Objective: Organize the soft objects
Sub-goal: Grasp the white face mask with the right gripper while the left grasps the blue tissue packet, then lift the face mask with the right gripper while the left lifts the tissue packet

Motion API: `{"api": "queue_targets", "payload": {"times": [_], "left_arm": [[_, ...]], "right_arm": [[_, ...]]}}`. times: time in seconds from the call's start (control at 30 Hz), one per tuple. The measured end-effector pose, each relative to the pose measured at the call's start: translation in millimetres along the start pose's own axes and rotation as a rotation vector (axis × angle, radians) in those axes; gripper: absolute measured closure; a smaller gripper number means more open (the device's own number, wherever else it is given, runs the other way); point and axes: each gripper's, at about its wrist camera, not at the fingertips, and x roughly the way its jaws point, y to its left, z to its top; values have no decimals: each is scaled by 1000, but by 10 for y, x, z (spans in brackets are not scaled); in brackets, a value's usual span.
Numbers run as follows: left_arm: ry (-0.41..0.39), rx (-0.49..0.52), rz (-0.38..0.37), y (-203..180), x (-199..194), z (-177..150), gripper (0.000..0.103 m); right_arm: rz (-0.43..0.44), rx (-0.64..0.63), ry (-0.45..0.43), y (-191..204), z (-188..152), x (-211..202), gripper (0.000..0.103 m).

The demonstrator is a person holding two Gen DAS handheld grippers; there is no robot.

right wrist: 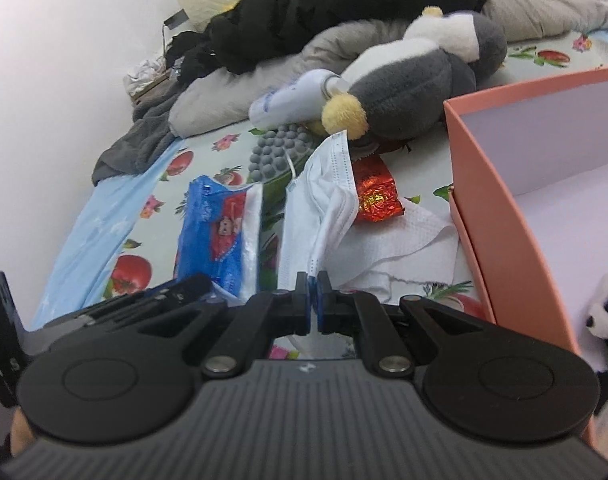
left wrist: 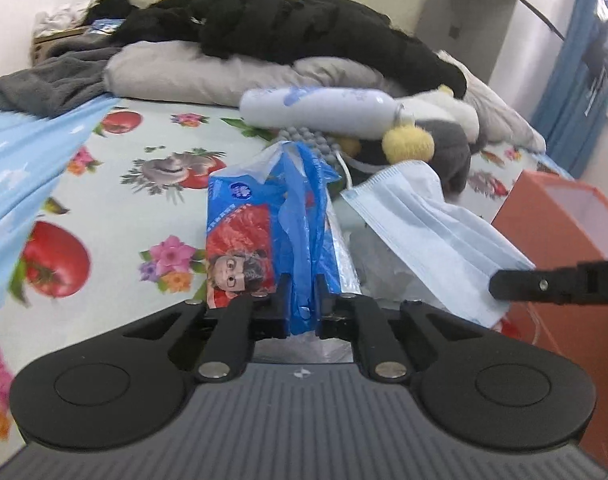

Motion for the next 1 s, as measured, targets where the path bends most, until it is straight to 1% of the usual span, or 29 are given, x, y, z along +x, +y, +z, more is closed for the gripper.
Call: {"api": "queue_targets", "payload": {"times": [0.13,0.33,0.43,0.5,0.6,0.67,0.73,0.77,0.8,0.83,0.9,0.93,0.97,1.0], "left_arm": [[-4,-44,-1,0,-303,-51,92],[16,-81,-19,-94,-830,-330,92],[45,-113,-33,-138,-1023,-523,92],[61,-117,-23,-171,-1140,-650,92],[92,-136,-20,-174,-1265,-803,92],[117,-149,-30,-172,-1333,-923,91],[146,-155,-25,-170,-1360,-1021,91],[164,-167,-21,-157,-1361,-1060,87],[180,-185,-15,-135,-1353,-1088,78],[193,-201,-17,-108,-1337,-1097,75],[210,-230,-31,-68,-1320,-1111,62],[210,-236,-34,-60,-1313,-1100,60],[207,-240,-34,-55,-1305,-1084,59],[202,-243,-31,-49,-1306,-1073,59]], "right_arm": [[-3,-18,-3,64,-145,-244,97],[-12,-19,29,114,-470,-553,97],[-23,-22,61,131,-674,-669,97],[-34,-22,87,127,-809,-724,97],[-56,-27,124,121,-997,-786,97],[-57,-20,155,87,-1110,-813,94],[-67,-15,161,56,-1182,-832,94],[-77,-20,163,44,-1209,-836,94],[-85,-22,167,32,-1221,-833,94],[-92,-21,174,14,-1227,-822,92],[-104,-34,191,6,-1231,-796,79],[-106,-45,191,16,-1230,-789,62],[-105,-55,184,25,-1230,-790,51],[-103,-67,174,39,-1224,-794,49]]}}
